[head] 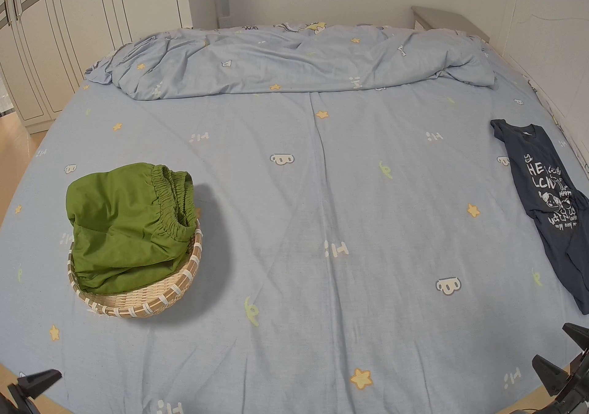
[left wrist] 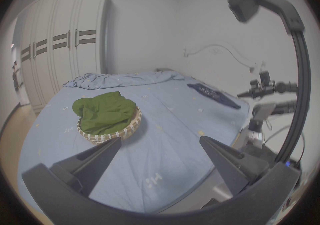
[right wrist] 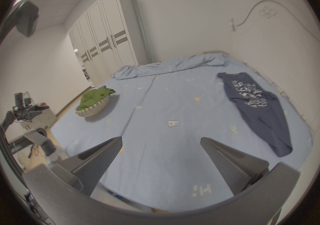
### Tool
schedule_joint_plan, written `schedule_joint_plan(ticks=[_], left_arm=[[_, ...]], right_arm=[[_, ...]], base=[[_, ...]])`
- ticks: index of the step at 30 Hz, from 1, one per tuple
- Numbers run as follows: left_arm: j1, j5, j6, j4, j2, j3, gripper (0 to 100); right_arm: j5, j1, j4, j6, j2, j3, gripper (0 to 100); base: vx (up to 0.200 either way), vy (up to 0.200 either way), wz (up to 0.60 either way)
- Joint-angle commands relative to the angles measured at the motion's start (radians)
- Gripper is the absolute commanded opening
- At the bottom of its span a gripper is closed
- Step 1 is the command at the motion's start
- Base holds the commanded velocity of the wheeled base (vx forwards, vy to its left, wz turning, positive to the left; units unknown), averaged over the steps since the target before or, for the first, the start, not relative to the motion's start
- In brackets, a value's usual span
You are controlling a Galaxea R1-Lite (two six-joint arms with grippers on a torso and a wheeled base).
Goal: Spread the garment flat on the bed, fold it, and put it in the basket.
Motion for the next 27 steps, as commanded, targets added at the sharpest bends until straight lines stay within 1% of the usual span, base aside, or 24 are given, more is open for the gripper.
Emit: schedule_joint_plan(ticks=[1, 2, 3, 4, 5, 6, 7, 9, 10, 11, 12, 13, 14, 16, 18, 19, 20, 24, 26, 27], left_arm=[[-0.031, 0.023, 0.057, 0.021, -0.113, 0.117, 100], [-0.031, 0.059, 0.041, 0.014, -0.113, 0.117, 100], [-0.031, 0.137, 0.008, 0.003, -0.113, 0.12, 100], [-0.031, 0.255, -0.045, -0.008, -0.113, 0.125, 100], [-0.031, 0.344, -0.094, -0.019, -0.113, 0.128, 100], [-0.031, 0.421, -0.137, -0.034, -0.113, 0.134, 100], [-0.031, 0.48, -0.17, -0.049, -0.113, 0.142, 100], [-0.031, 0.537, -0.182, -0.075, -0.113, 0.154, 100], [-0.031, 0.571, -0.19, -0.094, -0.113, 0.162, 100], [-0.031, 0.602, -0.2, -0.115, -0.113, 0.169, 100], [-0.031, 0.625, -0.214, -0.134, -0.113, 0.176, 100], [-0.031, 0.625, -0.214, -0.134, -0.113, 0.176, 100], [-0.034, 0.666, -0.231, -0.19, -0.098, 0.205, 100], [-0.034, 0.664, -0.229, -0.198, -0.097, 0.208, 100], [-0.033, 0.657, -0.131, -0.244, -0.113, 0.237, 100], [-0.033, 0.651, -0.064, -0.281, -0.112, 0.257, 100], [-0.033, 0.628, -0.058, -0.302, -0.113, 0.265, 100], [-0.033, 0.586, -0.071, -0.305, -0.112, 0.266, 100], [-0.031, 0.592, -0.131, -0.313, -0.112, 0.268, 100], [-0.031, 0.605, -0.193, -0.327, -0.113, 0.278, 100]], right_arm=[[-0.077, -0.012, -0.006, -0.049, -0.112, 0.097, 100], [-0.081, -0.012, -0.022, -0.046, -0.112, 0.103, 100], [-0.091, -0.012, -0.039, -0.043, -0.112, 0.109, 100], [-0.111, -0.012, -0.05, -0.04, -0.112, 0.114, 100], [-0.132, -0.012, -0.056, -0.038, -0.112, 0.118, 100], [-0.154, -0.012, -0.062, -0.038, -0.112, 0.123, 100], [-0.178, -0.012, -0.076, -0.035, -0.112, 0.129, 100], [-0.23, -0.012, -0.145, -0.038, -0.112, 0.163, 100], [-0.276, -0.012, -0.197, -0.045, -0.112, 0.189, 100], [-0.307, -0.012, -0.239, -0.028, -0.112, 0.212, 100], [-0.322, -0.012, -0.256, -0.02, -0.112, 0.218, 100], [-0.322, -0.012, -0.256, -0.02, -0.112, 0.218, 100], [-0.318, -0.012, -0.233, -0.002, -0.112, 0.218, 100], [-0.318, -0.01, -0.228, 0.0, -0.114, 0.218, 100], [-0.316, -0.012, -0.223, 0.001, -0.114, 0.218, 100], [-0.316, -0.012, -0.223, 0.001, -0.114, 0.218, 100], [-0.316, -0.012, -0.223, -0.002, -0.114, 0.218, 100], [-0.315, -0.012, -0.223, -0.005, -0.114, 0.218, 100], [-0.315, -0.012, -0.223, -0.005, -0.112, 0.218, 100], [-0.315, -0.012, -0.223, -0.005, -0.114, 0.218, 100]], base=[[0.0, 0.0, 0.0], [0.0, 0.0, 0.0], [0.0, 0.0, 0.0], [0.0, 0.0, 0.0], [0.0, 0.0, 0.0], [0.0, 0.0, 0.0], [0.0, 0.0, 0.0], [0.0, 0.0, 0.0], [0.0, 0.0, 0.0], [0.0, 0.0, 0.0], [0.0, 0.0, 0.0], [0.0, 0.0, 0.0], [0.0, 0.0, 0.0], [0.0, 0.0, 0.0], [0.0, 0.0, 0.0], [0.0, 0.0, 0.0], [0.0, 0.0, 0.0], [0.0, 0.0, 0.0], [0.0, 0.0, 0.0], [0.0, 0.0, 0.0]])
